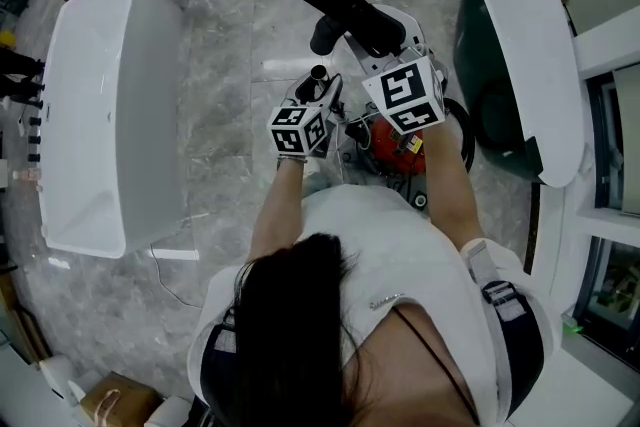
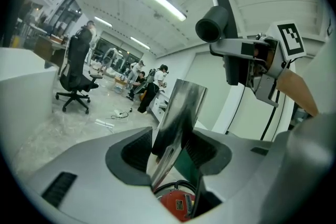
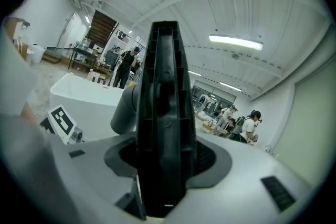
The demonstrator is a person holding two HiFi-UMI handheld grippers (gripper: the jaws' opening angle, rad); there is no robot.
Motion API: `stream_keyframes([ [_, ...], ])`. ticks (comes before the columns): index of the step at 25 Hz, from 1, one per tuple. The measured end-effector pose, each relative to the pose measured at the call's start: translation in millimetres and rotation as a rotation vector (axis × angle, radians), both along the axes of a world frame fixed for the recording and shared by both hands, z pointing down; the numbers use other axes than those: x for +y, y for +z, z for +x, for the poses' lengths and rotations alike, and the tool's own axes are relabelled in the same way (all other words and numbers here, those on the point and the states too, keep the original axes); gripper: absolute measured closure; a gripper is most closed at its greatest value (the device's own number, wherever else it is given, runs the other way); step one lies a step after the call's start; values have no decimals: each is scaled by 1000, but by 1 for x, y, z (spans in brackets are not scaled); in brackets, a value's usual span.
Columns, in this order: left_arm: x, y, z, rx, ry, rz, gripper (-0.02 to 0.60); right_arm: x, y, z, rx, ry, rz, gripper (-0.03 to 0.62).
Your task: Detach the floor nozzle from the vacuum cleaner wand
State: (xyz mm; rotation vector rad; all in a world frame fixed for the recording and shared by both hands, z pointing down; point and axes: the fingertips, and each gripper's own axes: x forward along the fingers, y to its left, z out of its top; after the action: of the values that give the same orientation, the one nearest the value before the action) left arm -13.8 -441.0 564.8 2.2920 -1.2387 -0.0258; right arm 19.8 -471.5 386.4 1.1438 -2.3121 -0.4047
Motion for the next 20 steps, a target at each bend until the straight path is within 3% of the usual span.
stream_keyframes([
  [6, 5, -8, -4, 54, -47, 4, 388, 2, 7, 12, -75, 32, -49, 376],
  [14, 21, -36, -10, 120, -82, 77, 382, 7, 13, 32, -172, 85, -88, 376],
  [20, 36, -53, -22, 74, -117, 109, 382, 17, 18, 47, -240, 116, -115, 376],
])
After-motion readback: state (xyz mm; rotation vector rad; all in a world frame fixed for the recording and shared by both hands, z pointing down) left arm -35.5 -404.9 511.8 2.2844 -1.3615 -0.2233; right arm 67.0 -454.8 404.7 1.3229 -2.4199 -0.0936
